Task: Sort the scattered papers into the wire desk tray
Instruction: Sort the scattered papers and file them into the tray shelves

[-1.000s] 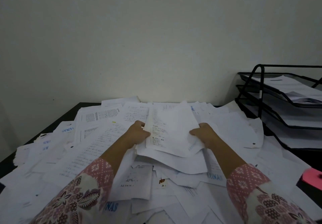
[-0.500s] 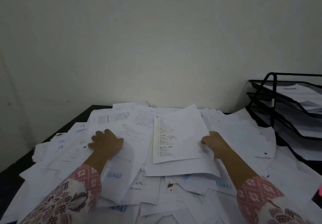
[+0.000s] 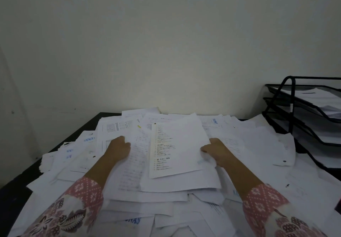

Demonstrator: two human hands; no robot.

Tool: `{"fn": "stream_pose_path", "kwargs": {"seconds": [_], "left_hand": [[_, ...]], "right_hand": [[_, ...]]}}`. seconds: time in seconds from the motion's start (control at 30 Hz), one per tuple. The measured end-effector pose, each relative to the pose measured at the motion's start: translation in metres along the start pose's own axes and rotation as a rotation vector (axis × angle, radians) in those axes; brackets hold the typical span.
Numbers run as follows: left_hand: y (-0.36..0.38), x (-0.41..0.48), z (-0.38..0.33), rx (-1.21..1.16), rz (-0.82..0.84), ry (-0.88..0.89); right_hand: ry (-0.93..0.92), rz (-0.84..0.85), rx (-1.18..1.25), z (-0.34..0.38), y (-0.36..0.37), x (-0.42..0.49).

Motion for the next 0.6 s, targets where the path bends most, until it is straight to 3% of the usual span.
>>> {"fn": "stream_pose_path", "kwargs": {"seconds": [0.1, 0.2, 0.3, 0.4, 0.53, 0.6], "left_hand": [[0.011, 0.001, -0.011, -0.232, 0.004, 0.008], [0.027, -0.002, -0.021, -0.440, 0.136, 0.023], [0.037, -0.008, -0.030, -0.379, 0.195, 0.073], [0.034, -0.012, -0.029, -0.268, 0.116, 0.072], [0.027, -0.009, -0.021, -0.303, 0.075, 0.085], [0.025, -0.009, -0.018, -0.314, 0.057, 0.094]], "right_hand": [[-0.034, 0.024, -0.013, 0.005, 0.015, 0.001], [-0.089, 0.043, -0.088, 0.011, 0.027, 0.003], [-0.140, 0.049, -0.182, 0.015, 0.031, 0.005], [-0.140, -0.017, -0.301, 0.011, 0.019, 0.007], [0.034, -0.198, -0.549, -0.004, -0.018, 0.005], [0.131, -0.177, -0.663, -0.015, -0.031, 0.004]]}}
Point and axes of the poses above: each hand's wrist, its own x-axis towards the middle knuckle, its own y-axis out of the palm, z = x × y, the point moved 6 cm from there along x, towards the middle knuckle, and after that the axes turned 15 degrees about z, right-handed, at the moved point
